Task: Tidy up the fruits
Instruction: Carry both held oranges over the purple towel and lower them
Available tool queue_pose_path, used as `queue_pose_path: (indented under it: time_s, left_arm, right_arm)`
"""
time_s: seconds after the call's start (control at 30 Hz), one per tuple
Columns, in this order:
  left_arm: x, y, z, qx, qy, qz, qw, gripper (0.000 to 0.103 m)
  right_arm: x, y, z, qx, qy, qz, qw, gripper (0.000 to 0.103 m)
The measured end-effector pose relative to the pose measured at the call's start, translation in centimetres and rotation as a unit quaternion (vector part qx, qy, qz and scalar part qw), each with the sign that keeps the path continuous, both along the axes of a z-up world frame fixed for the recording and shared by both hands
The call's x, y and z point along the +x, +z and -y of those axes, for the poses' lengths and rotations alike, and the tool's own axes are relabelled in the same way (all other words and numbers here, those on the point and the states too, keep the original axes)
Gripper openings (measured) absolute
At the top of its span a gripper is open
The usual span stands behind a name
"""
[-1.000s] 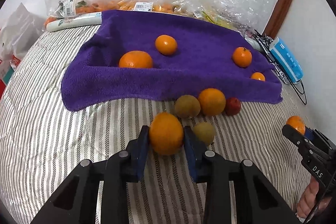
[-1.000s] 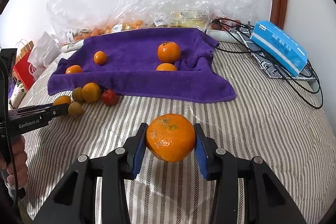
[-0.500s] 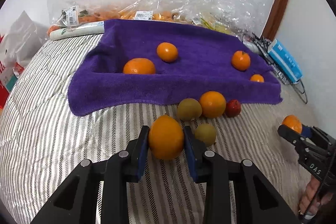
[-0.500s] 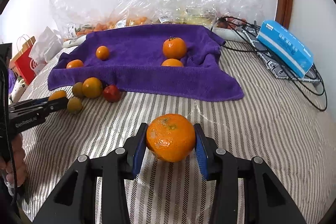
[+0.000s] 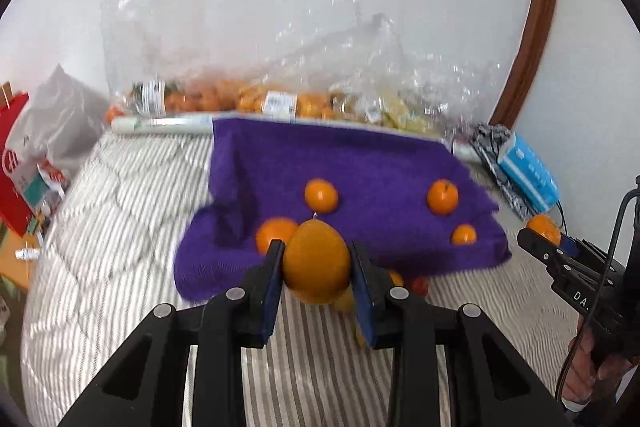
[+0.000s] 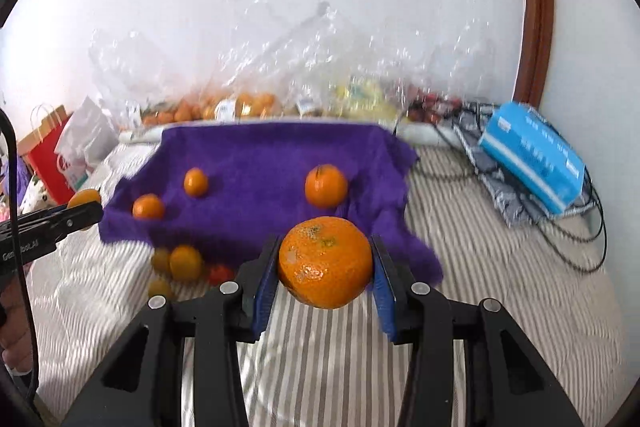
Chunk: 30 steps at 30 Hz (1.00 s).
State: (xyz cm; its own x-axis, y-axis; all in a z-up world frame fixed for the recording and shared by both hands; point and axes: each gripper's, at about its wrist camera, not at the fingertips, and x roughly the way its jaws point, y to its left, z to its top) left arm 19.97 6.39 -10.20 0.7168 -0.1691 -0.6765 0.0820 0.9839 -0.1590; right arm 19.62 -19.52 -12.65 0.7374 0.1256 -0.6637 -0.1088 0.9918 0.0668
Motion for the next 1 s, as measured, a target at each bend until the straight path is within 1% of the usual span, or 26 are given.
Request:
queue_pose_path:
  time_s: [0.27,0.4,0.57,0.67,0.77,0.87,1.0]
  left_arm:
    - [3.0,1.4,-0.1,-0.011,-0.01,0.025,0.9996,0.031]
    - [5.3,1.3,0.1,-0.017,-0.011,0.023,0.9995,0.031]
    - [7.6,1.2,0.0,-0.02,-0.005,0.022,0.9995,0.031]
    - [8.7,0.3,-0.2,-0.025,-0.002,0.02,0.9995,0.031]
    - [9.3,-1.6,-0.3,-0.032,-0.012,0.01,0.9993,0.031]
    - [9.7,-2.8,-0.4,-0.035,-0.01,-0.002,0.9993,0.031]
    - [9.8,-3.6,-0.7,-0.043,-0.004,-0.006,0.999,0.031]
  right_arm:
    - [3.2,2.4,-0.8,0.004,-0.002,0.028,1.0,0.043]
    - [5.0,3.0,-1.4,0.01,-0.001,0.035,0.999,0.043]
    - [7.3,3.6,-2.3,0.007,0.005,0.047,0.999,0.043]
    - [8.3,2.8,-2.3,0.018,0.005,0.042,0.999,0.043]
    - [9.1,1.0,-2.3,0.013,0.006,0.02,1.0,0.043]
    - [9.7,-0.4,-2.0,0.007,0.002,0.004,1.0,0.043]
    - [9.7,-1.0,-1.0,0.007,-0.009,0.003,1.0,0.043]
